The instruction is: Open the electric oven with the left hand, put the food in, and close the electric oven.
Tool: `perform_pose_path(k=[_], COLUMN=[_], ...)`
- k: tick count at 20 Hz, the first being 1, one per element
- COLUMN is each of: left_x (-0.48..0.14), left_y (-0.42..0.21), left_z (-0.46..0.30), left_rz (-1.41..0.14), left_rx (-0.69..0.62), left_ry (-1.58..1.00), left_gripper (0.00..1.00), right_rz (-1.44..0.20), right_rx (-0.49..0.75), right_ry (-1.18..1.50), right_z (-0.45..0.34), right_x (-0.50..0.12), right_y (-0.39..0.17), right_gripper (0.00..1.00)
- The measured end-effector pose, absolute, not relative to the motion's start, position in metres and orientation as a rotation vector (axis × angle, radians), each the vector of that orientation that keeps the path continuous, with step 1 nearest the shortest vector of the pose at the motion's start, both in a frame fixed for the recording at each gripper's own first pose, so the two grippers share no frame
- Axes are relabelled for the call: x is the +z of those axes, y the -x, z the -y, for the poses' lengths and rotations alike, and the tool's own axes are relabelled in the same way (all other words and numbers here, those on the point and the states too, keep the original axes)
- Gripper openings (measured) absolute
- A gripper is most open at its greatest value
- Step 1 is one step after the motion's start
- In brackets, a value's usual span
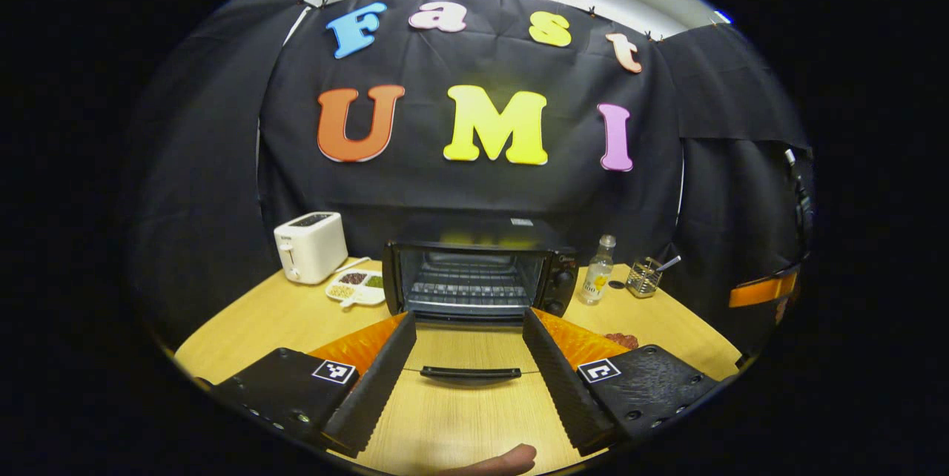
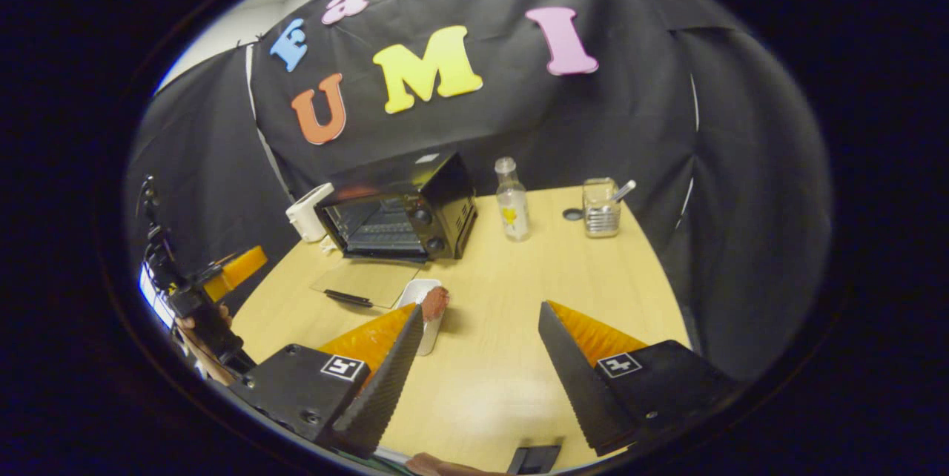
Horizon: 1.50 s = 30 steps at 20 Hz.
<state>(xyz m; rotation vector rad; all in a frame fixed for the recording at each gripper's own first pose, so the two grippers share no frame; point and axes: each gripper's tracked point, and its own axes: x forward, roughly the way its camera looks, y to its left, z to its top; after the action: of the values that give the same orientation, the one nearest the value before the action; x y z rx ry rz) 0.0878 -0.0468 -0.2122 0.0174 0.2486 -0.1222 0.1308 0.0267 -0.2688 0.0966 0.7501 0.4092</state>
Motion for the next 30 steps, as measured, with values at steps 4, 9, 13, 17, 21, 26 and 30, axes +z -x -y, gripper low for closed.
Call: perform_pose_path(k=[4,9,13,17,21,26,30], left_x=[-0.167,-0.148,-0.134,-0.127,-0.118,-0.117,-0.128], left_y=[-0.070,-0.048,-0.041,-0.036,-0.029,-0.019,-0.009], left_z=[0.049,0.038,0.011,0.009,0.006,0.004,0.008], left_rz=[-0.115,-0.068,-0.042,-0.034,-0.023,-0.018,-0.044], left_rx=[-0.114,-0.118,-0.052,-0.048,-0.057,-0.074,-0.104], left_ry=[-0.040,-0.038,-0.081,-0.053,-0.032,-0.032,-0.041], left_gripper=[0.93,0.93,0.93,0.93,0.93,0.93,0.93], right_rz=[-0.889,-1.022,-1.096,-1.172,-1.166,-1.042,-0.912], right_rx=[0.540,0.636,0.667,0.673,0.647,0.622,0.637], right_ry=[-0.190,-0.357,-0.389,-0.410,-0.394,-0.190,-0.011], right_z=[-0.068,-0.104,-0.116,-0.126,-0.121,-0.112,-0.122], right_x=[-0.310,-0.348,-0.370,-0.391,-0.382,-0.353,-0.320], right_y=[-0.159,-0.174,-0.179,-0.180,-0.169,-0.151,-0.130], right_gripper=[0.97,0.88,0.75,0.46,0.10,0.10,0.10])
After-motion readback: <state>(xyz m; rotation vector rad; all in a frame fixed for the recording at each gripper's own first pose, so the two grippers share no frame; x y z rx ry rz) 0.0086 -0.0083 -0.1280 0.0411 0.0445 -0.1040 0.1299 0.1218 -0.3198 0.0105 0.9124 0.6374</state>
